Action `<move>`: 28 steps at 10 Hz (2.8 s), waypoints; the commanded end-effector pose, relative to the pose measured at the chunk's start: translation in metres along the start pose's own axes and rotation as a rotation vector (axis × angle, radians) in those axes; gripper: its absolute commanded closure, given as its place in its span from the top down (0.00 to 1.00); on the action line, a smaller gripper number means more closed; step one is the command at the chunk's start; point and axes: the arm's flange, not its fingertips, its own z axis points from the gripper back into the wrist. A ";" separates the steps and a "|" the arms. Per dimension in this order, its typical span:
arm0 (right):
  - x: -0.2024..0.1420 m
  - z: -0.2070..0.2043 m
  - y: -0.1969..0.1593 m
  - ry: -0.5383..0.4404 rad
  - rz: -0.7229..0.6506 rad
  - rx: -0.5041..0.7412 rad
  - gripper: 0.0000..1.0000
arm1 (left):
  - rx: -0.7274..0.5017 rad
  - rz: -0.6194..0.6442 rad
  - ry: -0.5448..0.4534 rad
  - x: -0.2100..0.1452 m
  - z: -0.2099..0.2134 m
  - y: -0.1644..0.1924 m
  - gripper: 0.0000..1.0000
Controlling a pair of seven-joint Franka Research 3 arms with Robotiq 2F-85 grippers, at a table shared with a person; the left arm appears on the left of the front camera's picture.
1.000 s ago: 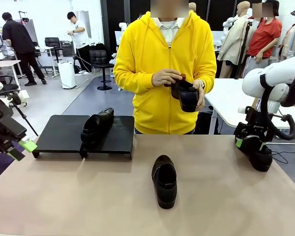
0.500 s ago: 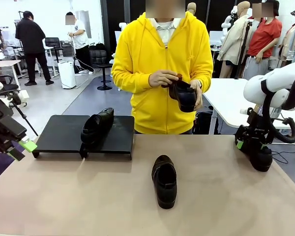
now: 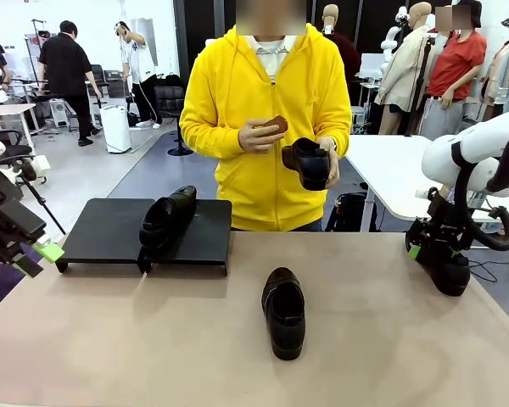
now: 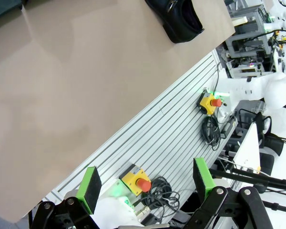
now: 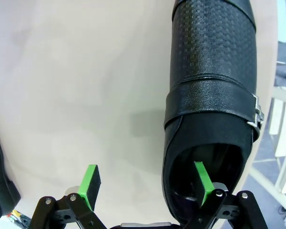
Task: Organize the shoes by placing them on the stand.
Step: Pick up one Shoe and place it in the middle of the table.
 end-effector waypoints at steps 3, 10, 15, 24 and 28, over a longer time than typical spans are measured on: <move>-0.007 -0.002 -0.005 -0.032 0.056 0.007 0.00 | -0.015 0.000 -0.002 0.000 0.003 -0.001 1.00; -0.008 0.001 -0.018 -0.059 0.024 -0.003 0.00 | -0.015 0.000 -0.002 0.000 0.003 -0.001 1.00; -0.097 0.125 0.007 -0.111 -0.146 0.036 0.00 | -0.015 0.000 -0.002 0.000 0.003 -0.001 1.00; -0.248 0.178 0.035 -0.054 -0.201 0.079 0.00 | -0.015 0.000 -0.002 0.000 0.003 -0.001 1.00; -0.228 0.173 0.135 -0.153 -0.134 -0.108 0.00 | -0.015 0.000 -0.002 0.000 0.003 -0.001 1.00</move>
